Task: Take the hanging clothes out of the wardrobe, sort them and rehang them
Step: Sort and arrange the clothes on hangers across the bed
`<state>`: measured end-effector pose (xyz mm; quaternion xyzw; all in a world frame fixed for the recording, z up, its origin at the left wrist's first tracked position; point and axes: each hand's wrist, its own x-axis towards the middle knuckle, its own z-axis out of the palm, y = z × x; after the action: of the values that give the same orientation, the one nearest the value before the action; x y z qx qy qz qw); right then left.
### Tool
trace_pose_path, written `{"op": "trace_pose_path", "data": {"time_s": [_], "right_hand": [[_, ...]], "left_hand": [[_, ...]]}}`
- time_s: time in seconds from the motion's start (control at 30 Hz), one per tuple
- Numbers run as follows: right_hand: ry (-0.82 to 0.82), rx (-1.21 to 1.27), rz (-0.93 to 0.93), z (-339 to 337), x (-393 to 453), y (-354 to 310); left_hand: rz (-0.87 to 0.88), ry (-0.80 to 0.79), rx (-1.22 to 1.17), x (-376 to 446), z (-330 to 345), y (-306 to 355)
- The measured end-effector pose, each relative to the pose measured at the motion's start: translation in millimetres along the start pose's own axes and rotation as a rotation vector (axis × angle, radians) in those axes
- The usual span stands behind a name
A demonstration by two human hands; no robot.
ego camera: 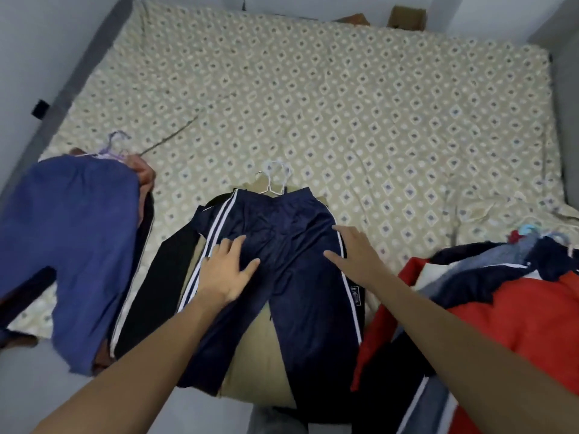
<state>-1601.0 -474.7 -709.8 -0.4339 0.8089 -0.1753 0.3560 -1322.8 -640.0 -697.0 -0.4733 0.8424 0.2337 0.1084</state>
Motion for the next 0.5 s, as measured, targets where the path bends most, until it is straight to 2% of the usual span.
{"op": "trace_pose_path", "data": {"time_s": [0.3, 0.4, 0.5], "right_hand": [[-0.006, -0.004, 0.183, 54.1, 138.4, -0.5], [-0.046, 0.061, 0.238, 59.1, 164.6, 7.5], [-0.024, -0.004, 0.234, 64.2, 181.2, 13.1]], "left_hand": [[-0.198, -0.061, -0.076, 126.8, 28.0, -107.8], [-0.192, -0.061, -0.064, 156.8, 35.9, -120.6], [-0.144, 0.008, -0.037, 177.3, 38.1, -127.4]]}}
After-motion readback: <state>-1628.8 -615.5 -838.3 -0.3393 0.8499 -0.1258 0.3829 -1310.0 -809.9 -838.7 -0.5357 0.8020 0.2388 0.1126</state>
